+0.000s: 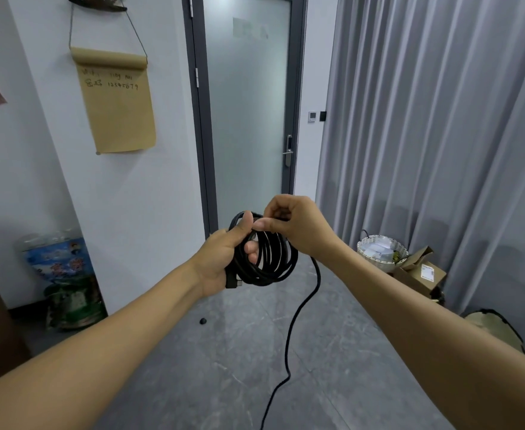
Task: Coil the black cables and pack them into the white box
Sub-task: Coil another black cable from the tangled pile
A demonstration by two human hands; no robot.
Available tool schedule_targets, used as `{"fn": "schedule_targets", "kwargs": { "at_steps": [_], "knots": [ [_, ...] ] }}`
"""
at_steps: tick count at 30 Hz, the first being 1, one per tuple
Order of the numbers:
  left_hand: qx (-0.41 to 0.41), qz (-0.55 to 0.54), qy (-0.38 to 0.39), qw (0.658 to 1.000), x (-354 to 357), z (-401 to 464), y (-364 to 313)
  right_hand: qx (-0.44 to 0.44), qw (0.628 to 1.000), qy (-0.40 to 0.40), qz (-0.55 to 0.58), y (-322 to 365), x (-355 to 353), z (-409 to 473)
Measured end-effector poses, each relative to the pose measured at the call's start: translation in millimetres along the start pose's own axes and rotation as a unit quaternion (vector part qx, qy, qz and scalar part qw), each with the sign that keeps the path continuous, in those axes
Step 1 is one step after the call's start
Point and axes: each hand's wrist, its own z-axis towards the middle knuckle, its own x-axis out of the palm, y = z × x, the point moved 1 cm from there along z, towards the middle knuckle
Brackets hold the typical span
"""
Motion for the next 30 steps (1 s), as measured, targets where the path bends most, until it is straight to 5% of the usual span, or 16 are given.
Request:
{"fn": "schedule_targets", "kwargs": {
  "at_steps": [4,11,30],
  "knots": [
    [-0.018,0.033,0.052,0.998,-7,-3,3,0.024,0.999,0.033,-0.014,-2,-1,-2],
    [-0.060,0.128,-0.022,0.990,-23,-6,17,0.107,0.985,0.138,0.014,-13,-2,-9],
    [-0.056,0.017,-0.281,0.958,-99,-9,0,0.191,0.979,-0.063,0.035,-82,-40,-37]
  ]
}}
